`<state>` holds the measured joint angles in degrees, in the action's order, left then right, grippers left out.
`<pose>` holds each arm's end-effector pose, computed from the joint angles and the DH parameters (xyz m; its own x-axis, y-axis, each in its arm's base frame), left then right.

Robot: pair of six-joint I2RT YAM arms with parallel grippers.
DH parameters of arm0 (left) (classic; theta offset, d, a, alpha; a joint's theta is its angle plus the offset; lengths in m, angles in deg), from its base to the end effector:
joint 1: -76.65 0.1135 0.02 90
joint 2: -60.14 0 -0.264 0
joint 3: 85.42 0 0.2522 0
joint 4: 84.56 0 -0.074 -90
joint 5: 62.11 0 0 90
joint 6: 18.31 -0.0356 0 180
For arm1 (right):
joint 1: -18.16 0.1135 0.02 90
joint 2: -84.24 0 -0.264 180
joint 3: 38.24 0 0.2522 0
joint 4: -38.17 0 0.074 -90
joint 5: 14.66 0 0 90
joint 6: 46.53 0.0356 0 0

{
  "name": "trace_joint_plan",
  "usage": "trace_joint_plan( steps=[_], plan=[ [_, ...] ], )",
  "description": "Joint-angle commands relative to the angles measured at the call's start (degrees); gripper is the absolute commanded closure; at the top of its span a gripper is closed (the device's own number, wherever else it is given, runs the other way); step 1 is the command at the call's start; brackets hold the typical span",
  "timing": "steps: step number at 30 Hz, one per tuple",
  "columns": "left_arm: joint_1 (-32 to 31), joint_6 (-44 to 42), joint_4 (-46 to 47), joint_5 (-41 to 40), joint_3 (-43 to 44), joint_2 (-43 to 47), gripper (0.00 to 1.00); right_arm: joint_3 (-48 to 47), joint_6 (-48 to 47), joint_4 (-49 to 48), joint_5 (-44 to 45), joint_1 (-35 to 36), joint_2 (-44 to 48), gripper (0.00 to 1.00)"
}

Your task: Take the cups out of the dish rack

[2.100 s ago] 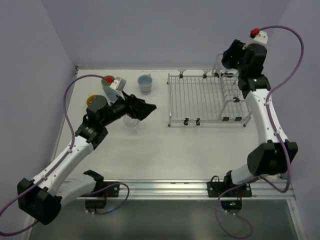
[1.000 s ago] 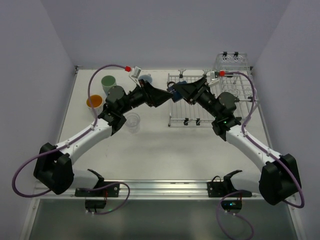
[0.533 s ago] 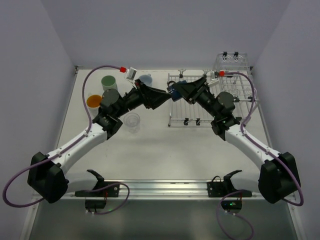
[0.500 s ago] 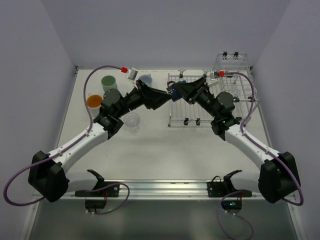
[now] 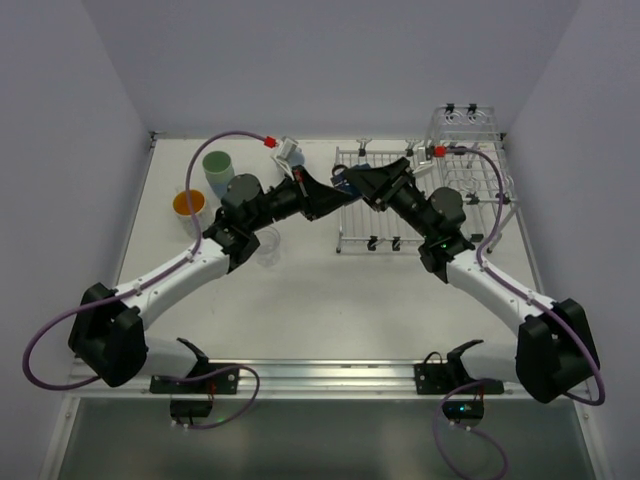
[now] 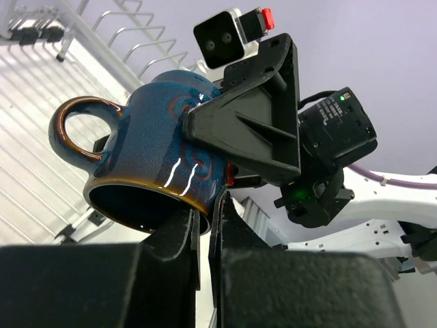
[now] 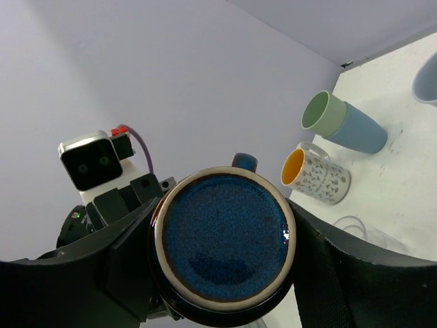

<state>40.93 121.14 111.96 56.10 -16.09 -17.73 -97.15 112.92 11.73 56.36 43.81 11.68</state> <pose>0.2486 -0.1995 0.3488 -0.6064 -0.3886 -0.6937 0.6672 0.2259 -0.7098 0.2573 0.1364 0.3297 -0.5810 0.7033 -0.4097 -0.4309 0.1613 0.8879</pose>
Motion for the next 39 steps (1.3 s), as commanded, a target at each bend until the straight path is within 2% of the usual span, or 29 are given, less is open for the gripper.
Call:
trace_joint_plan(
  steps=[1,2,4,5,6,7,8,9,15,19,26,30,39],
  plan=[
    [-0.13,-6.19,-4.85,-5.96,4.01,2.36,1.0,1.72,-0.63,-4.71,0.09,0.81,-0.31,0.65],
    [-0.13,-7.51,-7.67,-8.84,5.32,2.8,1.0,1.99,-0.81,-4.45,0.0,0.72,-0.31,0.64],
    [-0.13,-12.34,-15.92,-13.06,8.13,4.03,1.0,3.04,-1.16,-4.62,-0.09,0.72,-0.04,0.46],
    [-0.05,-15.93,-20.22,-15.18,9.89,4.21,1.0,3.22,-1.68,-4.27,-0.18,0.81,0.22,0.37],
    [-0.13,-17.53,-28.27,-17.11,11.56,4.13,1.0,3.48,-2.03,-3.66,-0.26,0.81,0.39,0.26],
    [-0.13,-19.2,-32.09,-18.96,13.14,4.04,1.0,3.49,-2.73,-2.52,0.0,0.81,0.74,0.06],
    [-0.13,-20.7,-36.22,-21.68,16.47,3.69,1.0,3.66,-3.44,-0.42,0.26,0.72,1.36,0.01],
    [-0.05,-23.67,-44.0,-23.27,18.41,2.99,1.0,3.92,-4.92,0.64,0.61,0.72,2.67,0.01],
    [-0.05,-31.86,-70.3,-32.85,35.2,-7.63,1.0,6.11,-13.62,14.53,6.49,0.63,11.88,0.01],
    [0.04,-35.03,-81.15,-39.62,46.52,-20.18,1.0,8.58,-17.67,21.03,9.57,0.63,19.1,0.01],
    [0.3,-37.32,-89.78,-46.05,58.5,-33.04,1.0,11.57,-22.78,30.96,9.49,0.72,30.27,0.01],
    [3.11,-37.76,-91.1,-41.66,61.49,-38.13,1.0,14.11,-23.22,31.5,8.26,0.72,33.7,0.01],
    [7.07,-39.61,-92.69,-39.11,65.1,-45.7,1.0,16.58,-24.98,33.0,8.88,0.72,35.82,0.01]
  ],
)
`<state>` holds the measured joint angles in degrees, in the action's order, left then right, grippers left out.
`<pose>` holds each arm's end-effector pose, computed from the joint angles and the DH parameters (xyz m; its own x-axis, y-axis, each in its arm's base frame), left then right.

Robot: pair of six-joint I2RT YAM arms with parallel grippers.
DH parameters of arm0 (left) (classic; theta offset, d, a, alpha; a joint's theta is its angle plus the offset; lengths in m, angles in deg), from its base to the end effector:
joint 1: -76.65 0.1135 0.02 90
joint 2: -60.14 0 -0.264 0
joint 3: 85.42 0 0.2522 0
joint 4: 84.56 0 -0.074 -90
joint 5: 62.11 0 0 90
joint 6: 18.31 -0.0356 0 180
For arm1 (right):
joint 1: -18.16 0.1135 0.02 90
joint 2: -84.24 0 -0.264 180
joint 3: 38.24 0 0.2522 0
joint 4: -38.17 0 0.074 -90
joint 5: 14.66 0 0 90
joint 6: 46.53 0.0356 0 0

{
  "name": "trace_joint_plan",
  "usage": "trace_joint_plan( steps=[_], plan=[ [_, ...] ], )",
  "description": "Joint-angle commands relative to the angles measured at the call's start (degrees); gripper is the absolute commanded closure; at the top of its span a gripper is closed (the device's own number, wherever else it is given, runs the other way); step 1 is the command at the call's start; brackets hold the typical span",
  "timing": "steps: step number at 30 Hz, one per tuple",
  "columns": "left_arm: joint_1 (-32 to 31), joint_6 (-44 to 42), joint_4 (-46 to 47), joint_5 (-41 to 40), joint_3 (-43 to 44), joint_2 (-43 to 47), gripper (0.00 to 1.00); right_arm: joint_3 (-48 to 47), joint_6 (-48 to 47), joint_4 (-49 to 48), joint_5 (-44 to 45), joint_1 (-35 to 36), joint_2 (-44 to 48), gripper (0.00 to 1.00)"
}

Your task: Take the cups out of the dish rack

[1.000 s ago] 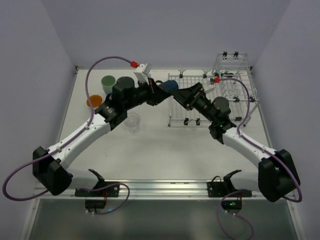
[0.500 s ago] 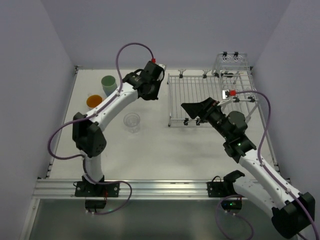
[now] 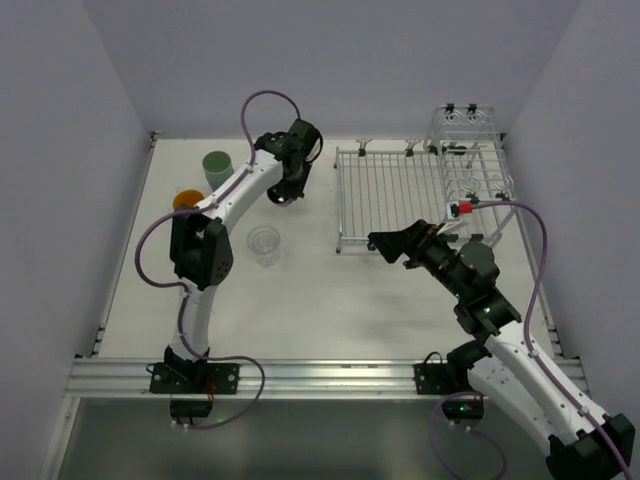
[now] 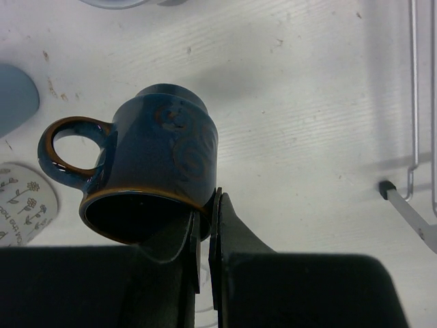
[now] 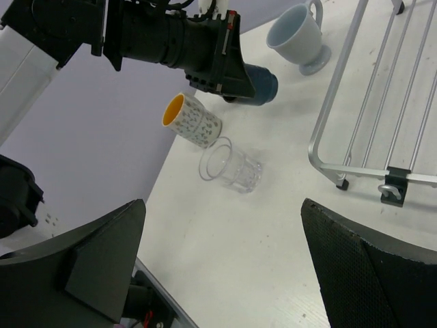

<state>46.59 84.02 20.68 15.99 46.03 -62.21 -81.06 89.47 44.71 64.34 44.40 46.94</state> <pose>0.3976 -0.2216 0.2773 -0.8593 0.2559 -0.4428 0.2386 0.9664 0.0955 0.1494 0.0812 0.2958 -0.4464 0.5672 -0.6921 -0.4089 0.5587 0.7216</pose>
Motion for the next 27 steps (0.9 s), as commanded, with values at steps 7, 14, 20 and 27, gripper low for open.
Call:
trace_joint_plan(
  steps=[7,14,20,27],
  plan=[
    [3.61,-3.9,-2.2,2.93,4.39,-5.09,1.0,0.23,-2.05,0.02,0.46,0.04,-0.05,0.01],
    [4.22,-4.87,-2.55,3.37,4.57,-7.38,0.96,0.76,-1.88,-0.95,-0.24,0.13,-1.02,0.01],
    [4.4,-4.96,-2.29,2.94,5.09,-8.52,0.8,0.32,-2.23,-1.13,-0.25,0.04,-1.63,0.01],
    [4.58,-4.52,-0.97,3.55,5.71,-8.17,0.59,-0.91,-2.49,-1.21,-0.42,0.04,-3.13,0.01]
  ],
)
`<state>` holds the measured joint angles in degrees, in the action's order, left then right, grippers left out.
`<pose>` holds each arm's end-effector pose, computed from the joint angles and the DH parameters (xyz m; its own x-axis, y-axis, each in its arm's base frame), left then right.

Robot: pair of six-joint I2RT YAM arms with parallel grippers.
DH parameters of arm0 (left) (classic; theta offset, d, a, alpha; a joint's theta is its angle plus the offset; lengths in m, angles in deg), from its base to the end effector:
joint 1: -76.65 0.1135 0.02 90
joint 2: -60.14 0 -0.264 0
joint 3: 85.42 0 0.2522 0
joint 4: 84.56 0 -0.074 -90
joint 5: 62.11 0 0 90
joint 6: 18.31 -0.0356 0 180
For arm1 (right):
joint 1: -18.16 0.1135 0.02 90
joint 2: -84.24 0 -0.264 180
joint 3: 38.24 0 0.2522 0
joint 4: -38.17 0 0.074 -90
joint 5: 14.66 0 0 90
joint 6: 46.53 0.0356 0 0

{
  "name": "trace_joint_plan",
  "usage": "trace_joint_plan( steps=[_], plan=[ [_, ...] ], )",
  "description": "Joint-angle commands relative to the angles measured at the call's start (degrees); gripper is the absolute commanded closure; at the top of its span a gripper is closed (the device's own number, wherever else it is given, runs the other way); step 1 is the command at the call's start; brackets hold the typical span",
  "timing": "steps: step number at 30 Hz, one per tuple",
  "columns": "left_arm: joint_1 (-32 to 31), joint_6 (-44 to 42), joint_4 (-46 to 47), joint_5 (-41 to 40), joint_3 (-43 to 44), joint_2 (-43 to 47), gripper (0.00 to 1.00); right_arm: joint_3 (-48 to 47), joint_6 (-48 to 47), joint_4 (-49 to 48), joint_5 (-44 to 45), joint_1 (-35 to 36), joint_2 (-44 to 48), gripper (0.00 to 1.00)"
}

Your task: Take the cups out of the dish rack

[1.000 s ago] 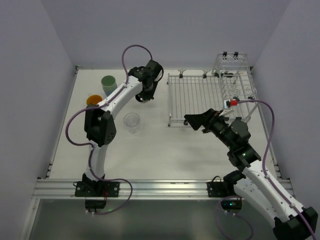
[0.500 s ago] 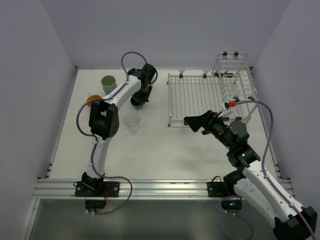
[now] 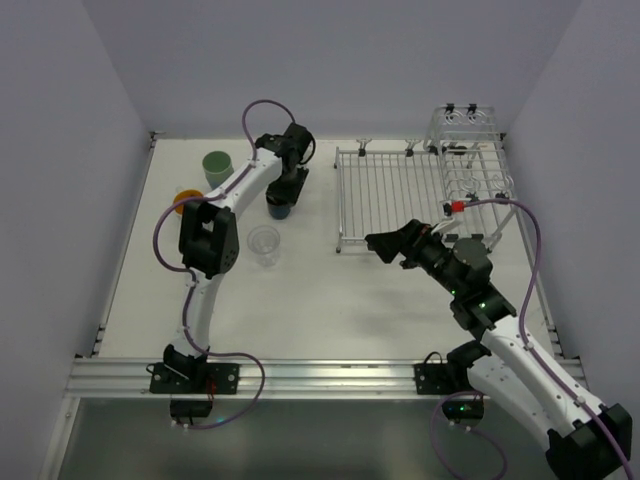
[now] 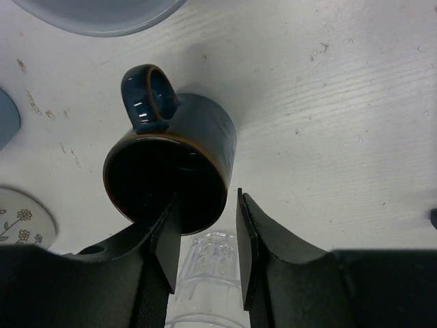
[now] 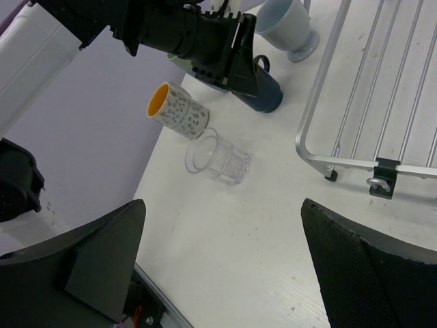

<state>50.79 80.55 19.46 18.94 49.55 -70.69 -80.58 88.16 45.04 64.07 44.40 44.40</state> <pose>0.4327 -0.2036 0.2277 -0.9045 0.2693 -0.3307 0.2509 0.9630 0.0981 0.1564 0.0849 0.2853 -0.4765 0.5341 -0.6984 -0.3845 0.5878 0.7118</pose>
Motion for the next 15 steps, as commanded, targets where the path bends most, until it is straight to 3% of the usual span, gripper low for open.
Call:
trace_joint_plan(
  steps=[1,4,6,9,15],
  plan=[
    [0.38,-0.95,0.25,0.69,2.19,0.31,0.58,-1.48,-1.18,-1.54,-0.16,0.04,-0.68,0.01],
    [0.38,-0.95,0.6,0.25,2.37,0.31,0.54,-2.27,-1.44,-0.75,0.1,0.13,-0.51,0.01],
    [0.38,-0.69,0.78,-0.62,2.72,1.09,0.44,-2.53,-1.62,0.03,0.54,0.13,-0.16,0.01],
    [0.38,0.54,2.53,-1.77,3.42,3.99,0.03,-3.76,-2.23,1.53,1.24,0.13,0.55,0.01],
    [0.38,2.91,8.68,-6.16,2.99,13.21,0.0,-8.42,-5.22,6.35,4.14,0.04,2.74,0.01]
  ],
)
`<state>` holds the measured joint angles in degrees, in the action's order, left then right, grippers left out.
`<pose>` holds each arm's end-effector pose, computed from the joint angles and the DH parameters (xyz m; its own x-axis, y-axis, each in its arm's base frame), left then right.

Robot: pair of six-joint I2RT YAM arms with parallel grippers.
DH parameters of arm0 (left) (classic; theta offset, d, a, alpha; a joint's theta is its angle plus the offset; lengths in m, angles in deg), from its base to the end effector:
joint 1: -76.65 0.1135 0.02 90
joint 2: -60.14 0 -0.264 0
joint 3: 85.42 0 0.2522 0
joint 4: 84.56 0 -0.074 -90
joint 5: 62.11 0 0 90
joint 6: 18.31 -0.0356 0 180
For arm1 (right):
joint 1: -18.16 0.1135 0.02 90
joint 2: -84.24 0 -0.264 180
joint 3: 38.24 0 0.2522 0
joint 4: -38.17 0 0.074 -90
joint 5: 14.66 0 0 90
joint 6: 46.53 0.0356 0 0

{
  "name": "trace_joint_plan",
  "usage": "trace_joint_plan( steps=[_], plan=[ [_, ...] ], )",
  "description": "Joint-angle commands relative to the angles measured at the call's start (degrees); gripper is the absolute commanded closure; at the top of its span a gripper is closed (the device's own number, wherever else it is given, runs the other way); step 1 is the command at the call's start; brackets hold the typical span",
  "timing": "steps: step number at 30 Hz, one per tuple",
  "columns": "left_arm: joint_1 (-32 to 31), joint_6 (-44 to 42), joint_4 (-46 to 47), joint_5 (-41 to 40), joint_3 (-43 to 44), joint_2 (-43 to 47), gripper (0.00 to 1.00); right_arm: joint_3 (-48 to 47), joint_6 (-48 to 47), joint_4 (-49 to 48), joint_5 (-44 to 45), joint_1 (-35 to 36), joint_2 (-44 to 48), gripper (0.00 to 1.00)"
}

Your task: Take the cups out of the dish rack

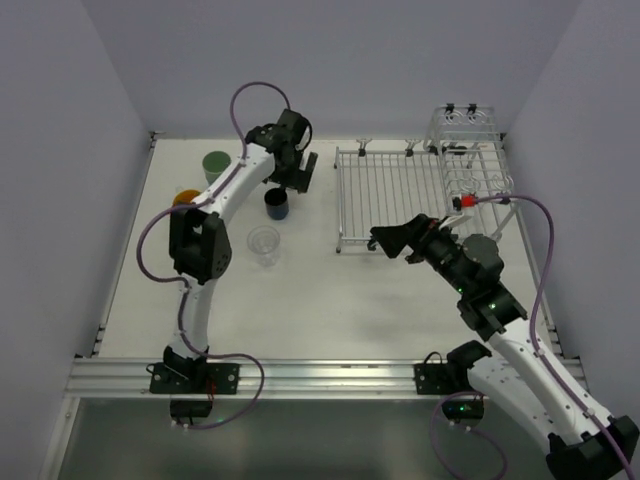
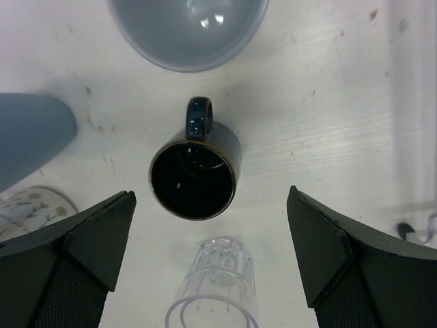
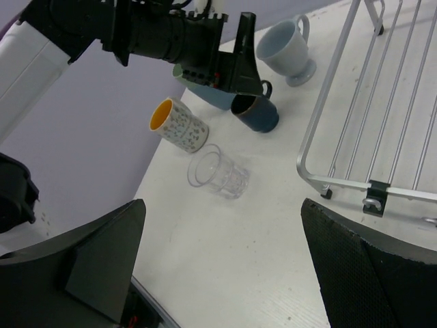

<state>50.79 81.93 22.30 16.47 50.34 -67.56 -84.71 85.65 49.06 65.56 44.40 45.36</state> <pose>0.4323 -0.2017 0.2590 -0.8657 0.2260 -0.4466 0.2018 0.9741 0.1018 0.1528 0.0821 0.3062 -0.4330 0.5243 -0.7332 -0.4009 0.6165 0.6776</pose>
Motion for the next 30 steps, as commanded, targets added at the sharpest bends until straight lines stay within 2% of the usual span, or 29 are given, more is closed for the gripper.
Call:
trace_joint_plan(
  steps=[1,3,7,9,11,12,13,14,15,16,18,19,22,27,30],
  plan=[
    [0.21,1.62,9.16,-4.39,-0.42,14.36,0.0,-5.42,-3.75,2.69,3.88,0.04,3.0,0.01],
    [0.2,1.98,13.03,-6.06,-3.94,19.39,0.0,-6.22,-4.81,5.32,5.38,0.04,4.41,0.01],
    [0.12,2.94,25.23,-6.34,-14.31,35.97,0.0,-8.5,-7.63,8.75,8.72,0.13,8.02,0.01],
    [0.12,3.73,30.42,-4.93,-21.6,41.98,0.0,-9.56,-9.73,12.0,11.17,0.13,10.74,0.01],
    [0.11,4.26,34.05,-4.31,-27.57,51.73,0.0,-11.06,-11.14,14.46,13.63,0.13,12.85,0.01],
    [0.12,4.52,36.32,-4.14,-33.6,54.72,0.0,-11.67,-12.28,17.0,14.78,0.13,15.29,0.01],
    [0.12,4.7,37.39,-4.14,-36.8,61.54,0.0,-11.76,-12.73,18.16,15.83,0.13,16.62,0.01],
    [0.12,4.7,38.27,-5.35,-40.22,65.17,0.0,-11.68,-13.08,20.69,17.59,0.13,18.03,0.01],
    [0.12,4.96,39.06,-6.32,-47.22,68.52,0.0,-11.59,-13.43,22.11,18.39,0.13,21.0,0.01],
    [0.12,5.4,39.51,-7.38,-50.25,75.25,0.0,-10.72,-13.43,23.08,19.0,0.13,22.51,0.01],
    [0.12,6.28,38.55,-8.8,-58.05,81.44,0.0,-8.0,-12.91,24.58,20.15,0.13,27.33,0.01],
    [0.12,6.72,38.11,-8.88,-60.36,87.3,0.0,-6.94,-12.64,24.58,20.33,0.13,28.84,0.01],
    [0.12,9.18,35.74,-8.97,-67.21,97.07,0.0,-3.42,-10.8,24.58,21.91,0.13,33.05,0.01],
    [0.12,10.42,34.85,-9.14,-71.98,107.99,0.0,-3.32,-9.74,23.36,22.17,0.13,34.22,0.01],
    [0.12,10.59,37.48,-9.94,-72.52,108.98,0.0,-5.51,-10.53,22.56,23.22,0.04,33.08,0.01]
  ],
)
